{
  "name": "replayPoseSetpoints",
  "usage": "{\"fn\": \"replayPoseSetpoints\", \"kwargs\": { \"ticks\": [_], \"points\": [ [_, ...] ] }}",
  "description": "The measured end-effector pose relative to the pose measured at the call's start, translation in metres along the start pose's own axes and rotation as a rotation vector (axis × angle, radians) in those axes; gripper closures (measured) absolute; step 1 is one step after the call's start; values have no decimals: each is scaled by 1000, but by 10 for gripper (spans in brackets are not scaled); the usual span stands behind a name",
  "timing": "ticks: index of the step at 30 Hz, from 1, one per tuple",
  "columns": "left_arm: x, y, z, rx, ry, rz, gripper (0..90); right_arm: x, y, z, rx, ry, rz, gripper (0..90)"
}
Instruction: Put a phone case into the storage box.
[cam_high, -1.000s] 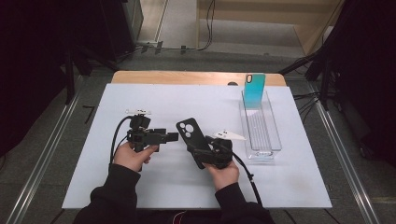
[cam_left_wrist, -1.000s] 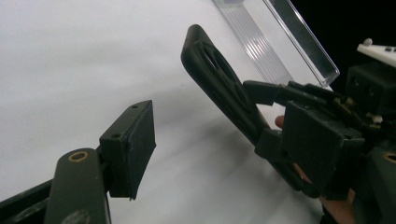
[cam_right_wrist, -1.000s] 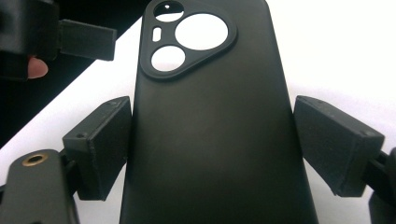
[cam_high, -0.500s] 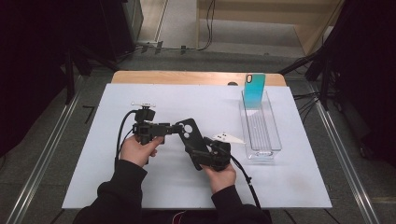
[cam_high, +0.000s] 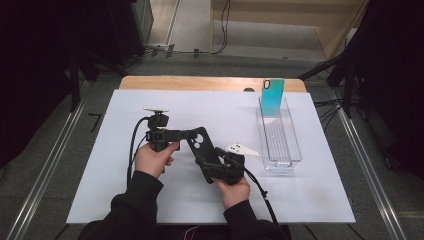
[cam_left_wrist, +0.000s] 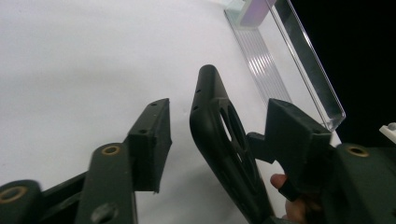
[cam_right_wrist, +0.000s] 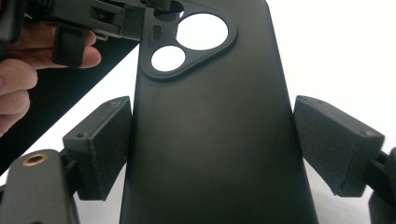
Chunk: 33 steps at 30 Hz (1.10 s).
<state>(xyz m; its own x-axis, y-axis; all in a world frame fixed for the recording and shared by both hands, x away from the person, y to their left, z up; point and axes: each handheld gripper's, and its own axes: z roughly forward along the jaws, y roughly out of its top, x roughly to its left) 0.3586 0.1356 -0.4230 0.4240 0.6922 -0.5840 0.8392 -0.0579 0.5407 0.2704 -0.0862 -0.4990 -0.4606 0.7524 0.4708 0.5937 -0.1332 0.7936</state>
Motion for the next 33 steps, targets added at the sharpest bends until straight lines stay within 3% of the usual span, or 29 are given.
{"fn": "replayPoseSetpoints", "kwargs": {
  "ticks": [12, 19, 28, 33],
  "points": [
    [8, -5, -1, -27, -86, -65, 704, 3, 0, 0, -21, 17, 1, 132],
    [9, -5, -2, -26, -150, -62, 755, 3, -2, 4, -10, 30, -4, 130],
    [9, -5, -5, -37, -207, -89, 776, 4, -1, 3, -22, 26, -26, 119],
    [7, -4, -10, -47, -244, -100, 779, 4, 1, 0, -42, 57, -39, 114]
  ]
}}
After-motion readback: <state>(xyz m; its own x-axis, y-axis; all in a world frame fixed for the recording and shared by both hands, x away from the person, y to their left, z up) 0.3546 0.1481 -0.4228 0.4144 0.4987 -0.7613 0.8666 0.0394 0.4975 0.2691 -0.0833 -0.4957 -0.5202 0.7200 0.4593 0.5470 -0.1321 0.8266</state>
